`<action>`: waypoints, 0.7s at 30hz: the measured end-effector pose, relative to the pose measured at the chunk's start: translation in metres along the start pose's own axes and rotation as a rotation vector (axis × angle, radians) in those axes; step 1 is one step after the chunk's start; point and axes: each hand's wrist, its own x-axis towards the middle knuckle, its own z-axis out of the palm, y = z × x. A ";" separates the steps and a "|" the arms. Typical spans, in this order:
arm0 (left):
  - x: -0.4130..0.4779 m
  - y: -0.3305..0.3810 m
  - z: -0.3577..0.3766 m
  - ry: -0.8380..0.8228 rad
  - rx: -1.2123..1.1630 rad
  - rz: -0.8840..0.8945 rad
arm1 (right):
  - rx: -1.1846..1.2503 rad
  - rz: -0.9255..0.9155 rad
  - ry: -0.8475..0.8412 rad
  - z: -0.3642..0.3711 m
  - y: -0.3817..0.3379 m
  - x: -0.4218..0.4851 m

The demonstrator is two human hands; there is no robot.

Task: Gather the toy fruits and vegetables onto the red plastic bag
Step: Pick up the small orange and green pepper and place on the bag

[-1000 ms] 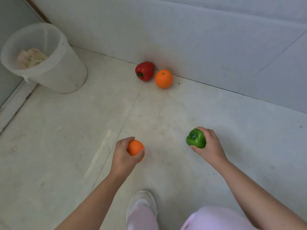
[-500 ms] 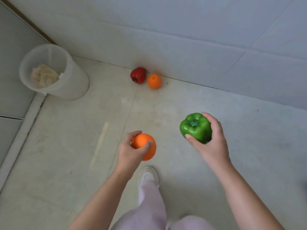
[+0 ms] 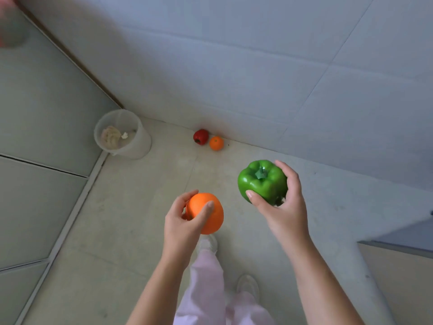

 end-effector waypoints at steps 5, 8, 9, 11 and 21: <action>-0.051 0.066 -0.015 0.041 0.025 0.125 | 0.077 -0.049 -0.023 -0.020 -0.074 -0.021; -0.078 0.098 -0.025 0.074 0.000 0.200 | 0.140 -0.083 -0.058 -0.024 -0.117 -0.034; -0.087 0.108 -0.029 0.088 -0.012 0.215 | 0.150 -0.111 -0.081 -0.025 -0.132 -0.038; -0.103 0.126 -0.038 0.121 -0.030 0.238 | 0.150 -0.191 -0.131 -0.028 -0.161 -0.047; -0.169 0.203 -0.093 0.197 0.009 0.385 | 0.297 -0.380 -0.270 -0.052 -0.272 -0.101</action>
